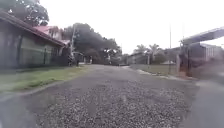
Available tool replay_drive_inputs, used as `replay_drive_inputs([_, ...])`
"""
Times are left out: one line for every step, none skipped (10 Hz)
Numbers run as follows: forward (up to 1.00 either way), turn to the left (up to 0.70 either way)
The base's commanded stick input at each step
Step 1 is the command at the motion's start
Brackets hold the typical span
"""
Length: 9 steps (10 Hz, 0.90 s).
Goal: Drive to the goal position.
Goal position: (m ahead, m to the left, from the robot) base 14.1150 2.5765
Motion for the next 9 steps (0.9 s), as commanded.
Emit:
replay_drive_inputs([0.70, 0.00])
replay_drive_inputs([0.70, 0.00])
replay_drive_inputs([0.70, 0.00])
replay_drive_inputs([0.70, 0.00])
replay_drive_inputs([0.70, 0.00])
replay_drive_inputs([0.70, 0.00])
replay_drive_inputs([0.70, 0.00])
replay_drive_inputs([0.70, 0.00])
replay_drive_inputs([0.70, 0.00])
